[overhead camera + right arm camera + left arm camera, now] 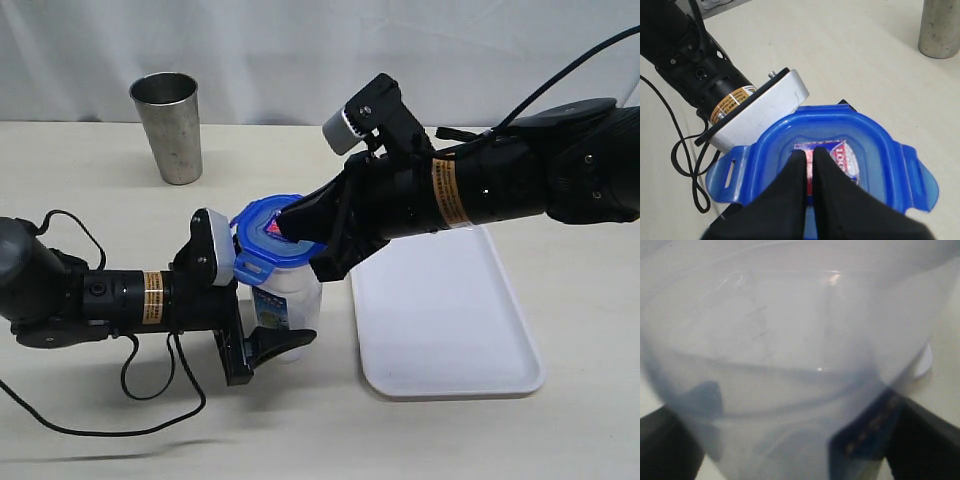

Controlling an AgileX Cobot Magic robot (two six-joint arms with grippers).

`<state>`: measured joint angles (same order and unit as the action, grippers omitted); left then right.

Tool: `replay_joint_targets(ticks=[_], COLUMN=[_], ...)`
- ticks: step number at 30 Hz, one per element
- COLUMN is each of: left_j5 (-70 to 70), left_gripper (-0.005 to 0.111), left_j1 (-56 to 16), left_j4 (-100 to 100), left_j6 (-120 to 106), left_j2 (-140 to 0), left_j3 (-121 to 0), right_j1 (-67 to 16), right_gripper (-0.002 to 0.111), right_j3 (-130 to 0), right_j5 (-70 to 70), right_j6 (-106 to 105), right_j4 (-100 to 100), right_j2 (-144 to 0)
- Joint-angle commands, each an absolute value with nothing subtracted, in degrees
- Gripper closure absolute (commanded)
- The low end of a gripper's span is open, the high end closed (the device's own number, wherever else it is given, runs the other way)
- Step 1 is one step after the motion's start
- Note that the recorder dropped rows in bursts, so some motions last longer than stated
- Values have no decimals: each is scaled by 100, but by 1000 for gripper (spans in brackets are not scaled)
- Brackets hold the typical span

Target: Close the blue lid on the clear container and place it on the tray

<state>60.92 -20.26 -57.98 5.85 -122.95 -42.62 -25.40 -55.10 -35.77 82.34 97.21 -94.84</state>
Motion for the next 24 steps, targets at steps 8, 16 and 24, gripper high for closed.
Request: replay_joint_targets(ticks=[8,16,24], left_j5=[6239,6340,6276], left_gripper=[107,107,107], left_j1=[-2000,-1907,-1907], left_j4=[-5642,-6434,-7430], left_j6=[624,833,1616], left_j2=[-12286,-12286,-12286], left_j3=[-4312,-4464,-4746], right_j1=[-2548,-2548,-2382], right_gripper=[96,69,69], right_j3=[-5466,-6209,-7416], right_j5=[-3184,-2331,4195], right_j6=[8667,9954,4729], right_j4=[9995,9995,5444], right_j2=[-9164,-8474,-9305])
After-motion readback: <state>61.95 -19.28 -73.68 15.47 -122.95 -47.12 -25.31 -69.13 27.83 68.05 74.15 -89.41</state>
